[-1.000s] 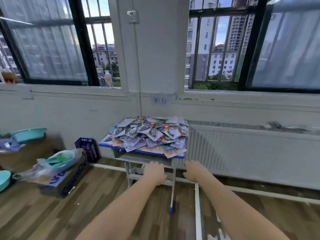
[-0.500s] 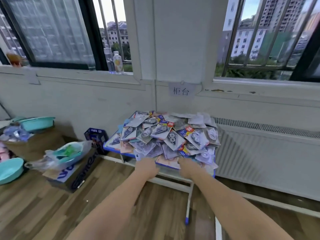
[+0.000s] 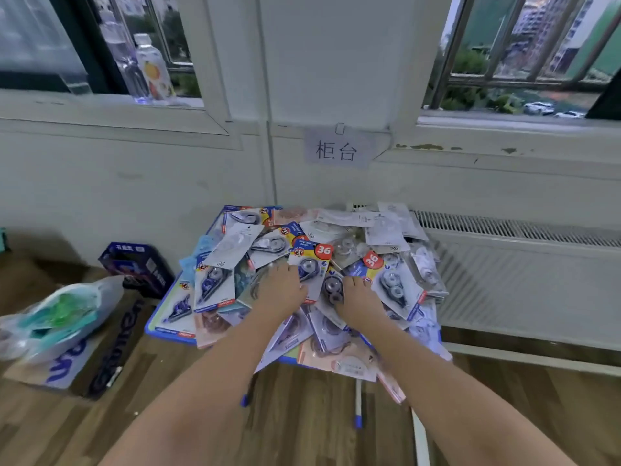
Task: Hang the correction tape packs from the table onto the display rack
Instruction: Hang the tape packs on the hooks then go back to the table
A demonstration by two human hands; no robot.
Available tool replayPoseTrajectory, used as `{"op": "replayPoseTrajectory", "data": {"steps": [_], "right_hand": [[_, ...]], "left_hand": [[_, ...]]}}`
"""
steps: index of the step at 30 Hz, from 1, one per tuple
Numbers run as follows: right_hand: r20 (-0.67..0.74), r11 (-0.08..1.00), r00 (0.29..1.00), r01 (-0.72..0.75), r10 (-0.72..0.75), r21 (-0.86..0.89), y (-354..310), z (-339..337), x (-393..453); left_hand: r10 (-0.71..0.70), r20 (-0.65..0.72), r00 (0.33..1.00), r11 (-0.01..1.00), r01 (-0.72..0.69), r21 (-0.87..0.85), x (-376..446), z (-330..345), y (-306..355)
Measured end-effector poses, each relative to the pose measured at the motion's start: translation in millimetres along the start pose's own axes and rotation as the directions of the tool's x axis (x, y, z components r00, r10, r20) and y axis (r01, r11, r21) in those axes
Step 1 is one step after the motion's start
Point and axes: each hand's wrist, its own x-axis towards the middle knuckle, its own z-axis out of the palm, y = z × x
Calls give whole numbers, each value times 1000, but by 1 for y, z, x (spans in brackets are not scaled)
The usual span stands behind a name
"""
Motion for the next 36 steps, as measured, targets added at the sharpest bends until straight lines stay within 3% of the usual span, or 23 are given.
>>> {"op": "replayPoseTrajectory", "data": {"steps": [9, 18, 28, 36], "right_hand": [[1, 998, 1000, -14, 14, -60, -6, 7, 30], [39, 998, 998, -55, 55, -12, -6, 12, 35], [5, 993, 996, -90, 89, 81, -11, 6, 26], [-4, 964, 986, -162, 167, 212, -13, -10, 13]], "left_hand": [[-33, 48, 998, 999, 33, -5, 47, 9, -3], [-98, 53, 994, 994, 100, -34, 52, 14, 0], [-135, 74, 988, 963, 149, -224, 51, 2, 5], [-205, 81, 975, 857, 219, -467, 44, -15, 13]]}}
